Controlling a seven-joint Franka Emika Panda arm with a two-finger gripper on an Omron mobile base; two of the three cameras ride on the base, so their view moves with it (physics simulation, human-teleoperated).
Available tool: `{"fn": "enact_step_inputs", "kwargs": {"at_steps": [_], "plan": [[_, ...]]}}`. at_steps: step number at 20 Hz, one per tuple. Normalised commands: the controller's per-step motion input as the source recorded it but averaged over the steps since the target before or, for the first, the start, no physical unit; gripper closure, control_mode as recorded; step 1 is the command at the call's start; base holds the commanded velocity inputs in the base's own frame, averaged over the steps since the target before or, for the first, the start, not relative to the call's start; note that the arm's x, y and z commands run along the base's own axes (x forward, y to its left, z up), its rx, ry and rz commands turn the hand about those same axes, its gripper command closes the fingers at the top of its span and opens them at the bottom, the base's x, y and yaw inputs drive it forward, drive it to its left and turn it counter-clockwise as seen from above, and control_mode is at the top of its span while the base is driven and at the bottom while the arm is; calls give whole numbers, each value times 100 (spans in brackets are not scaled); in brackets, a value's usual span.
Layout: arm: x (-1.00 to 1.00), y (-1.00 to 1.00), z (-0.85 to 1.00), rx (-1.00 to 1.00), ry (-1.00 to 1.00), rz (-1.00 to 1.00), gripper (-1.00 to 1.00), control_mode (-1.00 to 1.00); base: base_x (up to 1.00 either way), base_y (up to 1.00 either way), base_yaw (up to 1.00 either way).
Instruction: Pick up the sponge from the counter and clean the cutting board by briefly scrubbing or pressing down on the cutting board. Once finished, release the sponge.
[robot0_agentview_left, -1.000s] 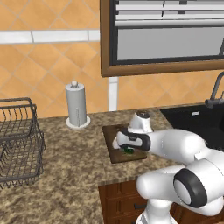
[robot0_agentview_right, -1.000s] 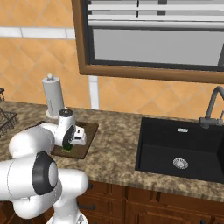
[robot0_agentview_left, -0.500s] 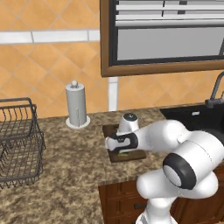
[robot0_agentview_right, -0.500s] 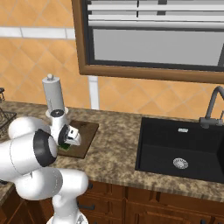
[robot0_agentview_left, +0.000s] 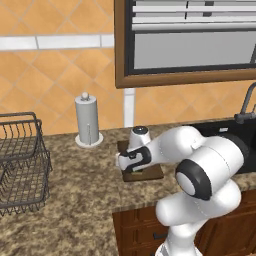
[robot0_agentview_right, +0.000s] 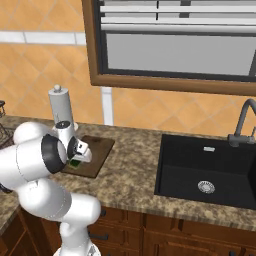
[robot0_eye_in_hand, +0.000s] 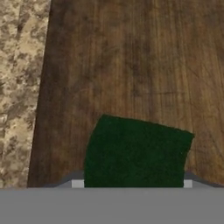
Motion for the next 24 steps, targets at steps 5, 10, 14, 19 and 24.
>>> {"fn": "enact_step_inputs", "kwargs": {"at_steps": [5,10,14,19,24], "plan": [[15,0,-38,0,-10,-6,100,-100,0,0,0],[27,-2,-22,0,-17,-6,100,-100,0,0,0],[34,-3,-19,0,-19,-6,100,-100,0,0,0],[37,-10,-25,1,-21,-5,100,-100,0,0,0],[45,-20,-12,4,-11,-4,100,-100,0,0,0]]}}
